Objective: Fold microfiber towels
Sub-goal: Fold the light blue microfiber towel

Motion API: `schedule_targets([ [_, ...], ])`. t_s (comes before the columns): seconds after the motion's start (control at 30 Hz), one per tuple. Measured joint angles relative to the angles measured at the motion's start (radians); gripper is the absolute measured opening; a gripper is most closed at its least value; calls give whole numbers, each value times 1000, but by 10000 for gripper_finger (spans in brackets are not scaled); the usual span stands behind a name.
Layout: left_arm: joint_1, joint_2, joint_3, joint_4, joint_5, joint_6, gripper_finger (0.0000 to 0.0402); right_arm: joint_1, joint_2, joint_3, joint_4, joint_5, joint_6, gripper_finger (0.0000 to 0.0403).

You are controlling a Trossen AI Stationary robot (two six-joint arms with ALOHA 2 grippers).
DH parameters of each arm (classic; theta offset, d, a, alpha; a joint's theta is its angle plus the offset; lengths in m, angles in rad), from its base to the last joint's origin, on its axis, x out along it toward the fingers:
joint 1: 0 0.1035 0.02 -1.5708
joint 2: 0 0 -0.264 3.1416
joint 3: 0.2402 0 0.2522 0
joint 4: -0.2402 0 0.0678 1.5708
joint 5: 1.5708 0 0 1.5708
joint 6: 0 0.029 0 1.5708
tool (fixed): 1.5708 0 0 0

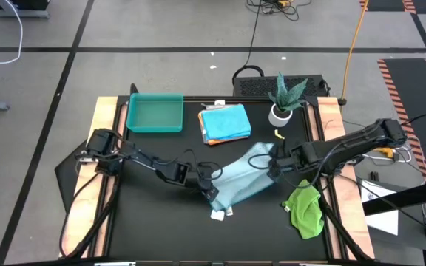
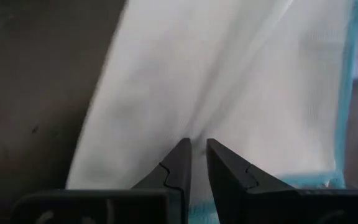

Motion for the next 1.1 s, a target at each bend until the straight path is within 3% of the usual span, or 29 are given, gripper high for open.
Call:
schedule_targets([
  [0.17,-2,0,0,-7,3,4,55,51,-77,0,15,-14,53,0],
  [0.43,-2,-2,1,-51,32,13,55,71,-186,0,269,-38,-75,13],
  [0.7,-2,-12,2,-143,68,36,55,72,-217,0,77,-104,-7,14],
  [0.87,10,-28,0,-164,69,54,55,72,-214,-41,37,-220,1,16],
  [0.97,19,-29,-1,-168,74,56,55,72,-213,-105,114,-321,-9,22],
  [1.1,22,-29,0,-175,90,57,55,73,-214,-170,205,-347,11,36],
])
